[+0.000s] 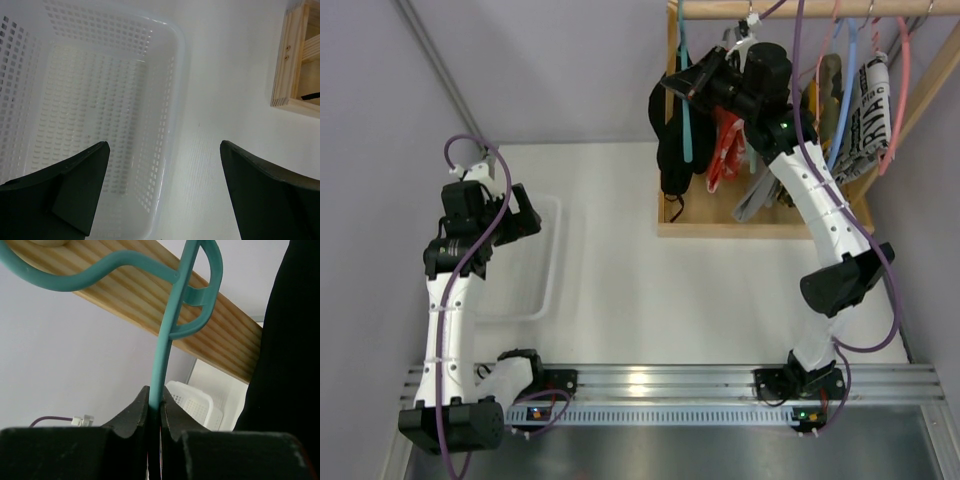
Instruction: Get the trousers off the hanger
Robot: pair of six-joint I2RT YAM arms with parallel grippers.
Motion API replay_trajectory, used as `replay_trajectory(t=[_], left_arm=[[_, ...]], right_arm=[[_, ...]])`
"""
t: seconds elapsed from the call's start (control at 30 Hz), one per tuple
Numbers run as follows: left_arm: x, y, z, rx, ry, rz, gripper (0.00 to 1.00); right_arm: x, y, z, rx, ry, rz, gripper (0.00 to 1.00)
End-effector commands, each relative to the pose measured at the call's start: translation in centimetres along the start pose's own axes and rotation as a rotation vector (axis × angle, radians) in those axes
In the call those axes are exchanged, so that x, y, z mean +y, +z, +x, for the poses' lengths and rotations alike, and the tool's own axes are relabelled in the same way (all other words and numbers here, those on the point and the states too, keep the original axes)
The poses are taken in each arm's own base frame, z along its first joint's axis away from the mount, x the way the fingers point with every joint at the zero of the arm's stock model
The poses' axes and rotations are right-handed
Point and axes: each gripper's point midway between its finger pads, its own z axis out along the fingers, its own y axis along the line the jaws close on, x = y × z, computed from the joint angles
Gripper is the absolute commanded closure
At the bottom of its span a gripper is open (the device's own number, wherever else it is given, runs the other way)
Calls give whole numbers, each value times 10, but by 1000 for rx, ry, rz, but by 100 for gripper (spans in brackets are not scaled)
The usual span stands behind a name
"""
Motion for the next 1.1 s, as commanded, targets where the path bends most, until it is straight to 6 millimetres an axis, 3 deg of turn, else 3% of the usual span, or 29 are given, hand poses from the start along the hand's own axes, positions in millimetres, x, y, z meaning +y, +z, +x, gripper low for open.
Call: replay_trajectory(t=[0.0,0.2,0.4,0.93,1.07], left_arm=[[-8,-4,-22,-74,-7,31,1],[-9,-7,-26,-87,-6,34,1],[-10,-7,-26,-89,-5,39,1],[-42,-25,-46,-194,92,225,2],[-55,-33,-50,-234,145,298,1]], right_arm=[[73,-23,-29,-87,-64,-220,100],[124,-57,-63,-217,-87,-345,100],[149,-84,-89,-303,-73,-398,100],[152,-123,-86,-289,-79,-434,100],[144,-133,-68,-229,-54,-423,100]])
